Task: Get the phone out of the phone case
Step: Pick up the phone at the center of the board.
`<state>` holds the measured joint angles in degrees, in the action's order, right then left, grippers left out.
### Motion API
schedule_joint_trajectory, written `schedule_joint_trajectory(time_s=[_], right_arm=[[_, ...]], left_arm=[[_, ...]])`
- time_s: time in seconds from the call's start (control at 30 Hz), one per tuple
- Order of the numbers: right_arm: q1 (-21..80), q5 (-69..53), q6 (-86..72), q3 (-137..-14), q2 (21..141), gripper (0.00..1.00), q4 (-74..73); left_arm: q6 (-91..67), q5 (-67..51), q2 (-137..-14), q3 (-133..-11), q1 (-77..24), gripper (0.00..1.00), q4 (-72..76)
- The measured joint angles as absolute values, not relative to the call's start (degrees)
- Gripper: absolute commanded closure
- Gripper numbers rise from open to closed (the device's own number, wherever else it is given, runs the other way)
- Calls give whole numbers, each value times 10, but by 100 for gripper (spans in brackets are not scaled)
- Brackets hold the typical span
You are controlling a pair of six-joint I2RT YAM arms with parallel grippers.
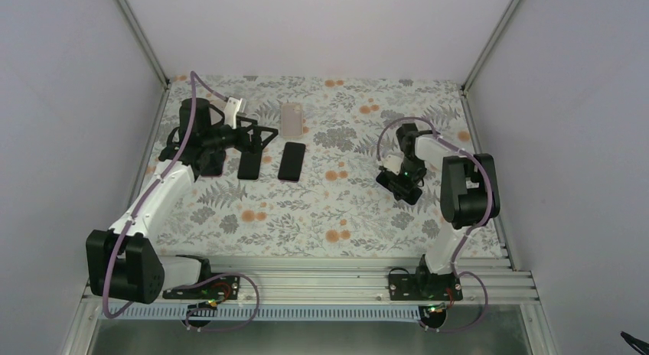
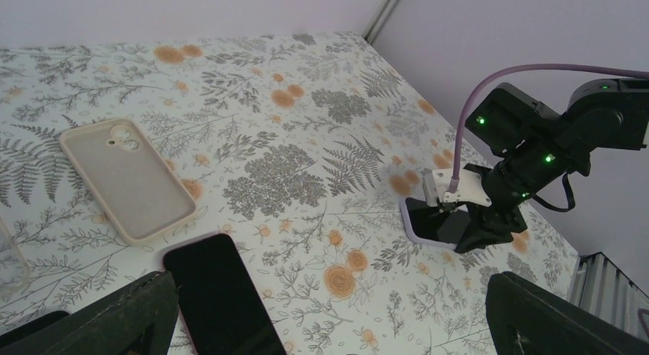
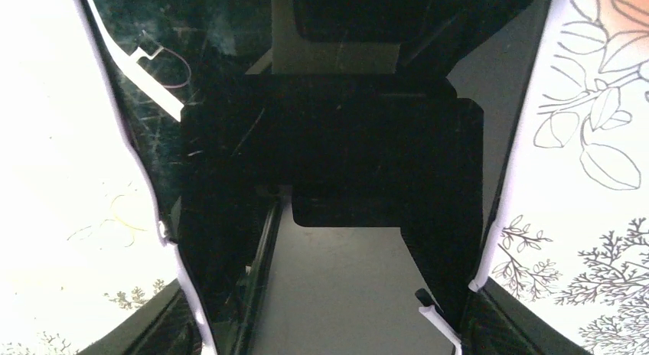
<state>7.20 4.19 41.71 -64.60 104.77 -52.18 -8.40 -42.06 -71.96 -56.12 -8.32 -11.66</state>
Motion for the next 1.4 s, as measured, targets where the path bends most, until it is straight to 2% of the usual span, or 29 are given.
schedule_joint_trajectory(time_s=[0.27, 0.57, 0.93, 1.4], right_arm=[[79, 1, 401, -694, 1052, 51, -529], [135, -80, 351, -745, 1002, 51, -485], [236, -130, 284, -795, 966, 51, -465], [337, -112, 234, -824, 949, 50, -431]], left_arm=[[-85, -421, -723, -561, -83, 0, -116], [-107, -427, -732, -538, -83, 1, -87], [-205, -467, -744, -470, -104, 13, 23], [-260, -488, -798, -481, -176, 29, 88]])
